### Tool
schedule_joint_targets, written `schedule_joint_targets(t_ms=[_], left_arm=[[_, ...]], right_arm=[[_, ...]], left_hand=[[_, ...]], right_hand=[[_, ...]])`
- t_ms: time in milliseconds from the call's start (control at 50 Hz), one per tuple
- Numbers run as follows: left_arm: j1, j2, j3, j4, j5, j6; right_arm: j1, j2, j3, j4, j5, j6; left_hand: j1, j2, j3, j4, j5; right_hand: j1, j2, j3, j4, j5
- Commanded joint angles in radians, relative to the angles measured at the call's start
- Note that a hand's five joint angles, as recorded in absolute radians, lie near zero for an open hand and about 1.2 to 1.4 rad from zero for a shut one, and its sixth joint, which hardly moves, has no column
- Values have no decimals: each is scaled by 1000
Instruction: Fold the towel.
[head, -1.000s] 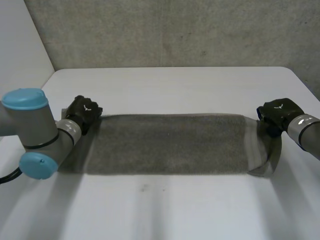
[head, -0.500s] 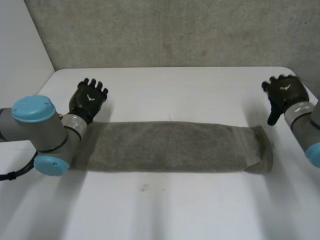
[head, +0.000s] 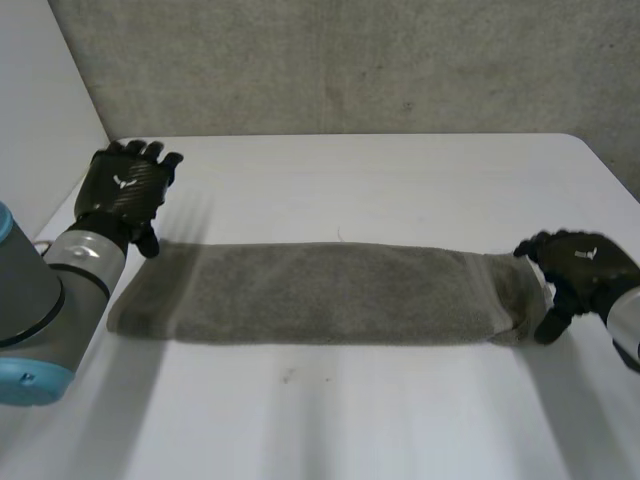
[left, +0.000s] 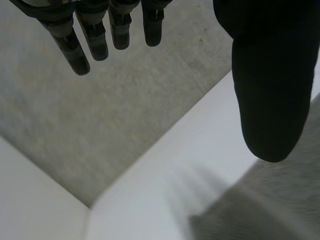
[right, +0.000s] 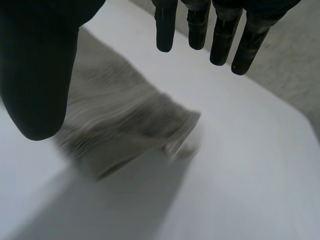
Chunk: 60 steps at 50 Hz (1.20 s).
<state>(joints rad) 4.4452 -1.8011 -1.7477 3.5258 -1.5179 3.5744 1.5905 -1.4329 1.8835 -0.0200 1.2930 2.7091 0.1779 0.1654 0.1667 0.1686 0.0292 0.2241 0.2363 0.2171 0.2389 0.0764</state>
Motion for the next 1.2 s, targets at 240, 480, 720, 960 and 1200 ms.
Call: schedule_joint_targets(t_ms=[240, 480, 720, 960, 1200], left_arm=[[-6, 14, -38, -163, -70, -368], [-7, 11, -46, -159, -70, -368], [-7, 13, -59, -156, -70, -368], [-7, 13, -61, -156, -70, -367], [-9, 13, -61, -156, -70, -367]], right_arm=[[-32, 124, 108, -195, -43, 86], [-44, 201, 62, -233, -31, 78], [-148, 210, 28, -235, -34, 70], [-308, 201, -30, -218, -27, -112], [-388, 140, -165, -209, 37, -299]], left_hand=[[-3, 9, 8, 6, -29], [-3, 9, 8, 6, -29], [-3, 9, 8, 6, -29], [-3, 9, 8, 6, -29], [-3, 9, 8, 6, -29]], right_hand=[[295, 283, 302, 280, 268], [462, 450, 469, 448, 436], [1172, 1160, 1179, 1157, 1145], [1172, 1160, 1179, 1157, 1145], [1172, 1160, 1179, 1157, 1145]])
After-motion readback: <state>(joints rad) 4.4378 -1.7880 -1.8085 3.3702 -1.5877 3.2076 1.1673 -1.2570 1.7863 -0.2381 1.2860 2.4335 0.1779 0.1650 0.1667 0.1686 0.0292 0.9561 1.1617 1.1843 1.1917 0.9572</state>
